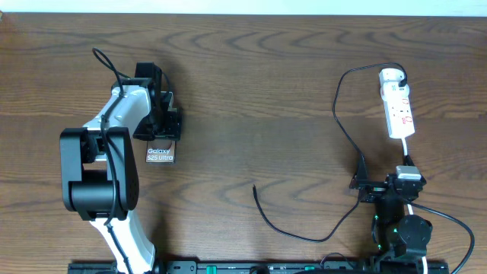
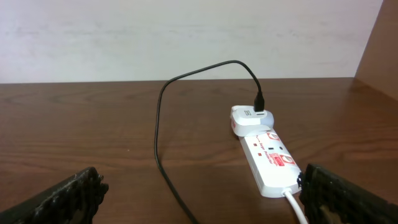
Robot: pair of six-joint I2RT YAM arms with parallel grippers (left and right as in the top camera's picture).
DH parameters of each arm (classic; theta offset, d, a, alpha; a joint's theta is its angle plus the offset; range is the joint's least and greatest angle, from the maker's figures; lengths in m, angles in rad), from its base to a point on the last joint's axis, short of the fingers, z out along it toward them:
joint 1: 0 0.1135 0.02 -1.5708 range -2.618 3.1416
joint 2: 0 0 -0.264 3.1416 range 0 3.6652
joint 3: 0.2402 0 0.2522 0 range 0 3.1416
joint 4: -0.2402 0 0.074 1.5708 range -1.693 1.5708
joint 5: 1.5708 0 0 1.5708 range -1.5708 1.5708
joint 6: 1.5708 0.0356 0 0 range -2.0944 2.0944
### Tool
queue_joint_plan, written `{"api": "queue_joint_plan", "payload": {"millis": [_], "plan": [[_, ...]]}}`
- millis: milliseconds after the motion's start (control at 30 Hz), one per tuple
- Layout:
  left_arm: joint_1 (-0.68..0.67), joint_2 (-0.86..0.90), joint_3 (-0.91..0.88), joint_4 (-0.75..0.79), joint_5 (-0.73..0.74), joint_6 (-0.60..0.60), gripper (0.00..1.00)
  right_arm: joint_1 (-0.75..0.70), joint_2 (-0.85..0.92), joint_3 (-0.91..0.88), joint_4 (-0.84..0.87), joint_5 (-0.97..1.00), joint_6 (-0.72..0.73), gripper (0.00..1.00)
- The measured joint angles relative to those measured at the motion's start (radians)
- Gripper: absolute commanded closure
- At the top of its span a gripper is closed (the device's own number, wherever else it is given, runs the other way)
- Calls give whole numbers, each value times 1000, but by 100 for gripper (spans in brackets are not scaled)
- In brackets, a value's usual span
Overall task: Plug charger to phone and switch on socket
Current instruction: 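Close the left gripper on the phone's sides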
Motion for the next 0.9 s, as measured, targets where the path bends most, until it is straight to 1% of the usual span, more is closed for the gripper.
{"api": "queue_joint_plan", "payload": {"millis": [267, 367, 467, 533, 767, 833, 867, 900], "plan": [[0, 0, 0, 0, 0, 0, 30, 0, 0, 0, 0, 0, 0, 1], [0, 0, 0, 0, 0, 0, 41, 0, 0, 0, 0, 0, 0, 1], [0, 0, 0, 0, 0, 0, 43, 0, 0, 0, 0, 0, 0, 1], [0, 0, 0, 0, 0, 0, 48, 0, 0, 0, 0, 0, 0, 1], [0, 0, 0, 0, 0, 0, 72, 0, 0, 0, 0, 0, 0, 1], [0, 0, 0, 0, 0, 0, 81, 0, 0, 0, 0, 0, 0, 1], [0, 0, 0, 0, 0, 0, 89, 0, 0, 0, 0, 0, 0, 1], [0, 0, 0, 1, 0, 0, 92, 0, 0, 0, 0, 0, 0, 1]]}}
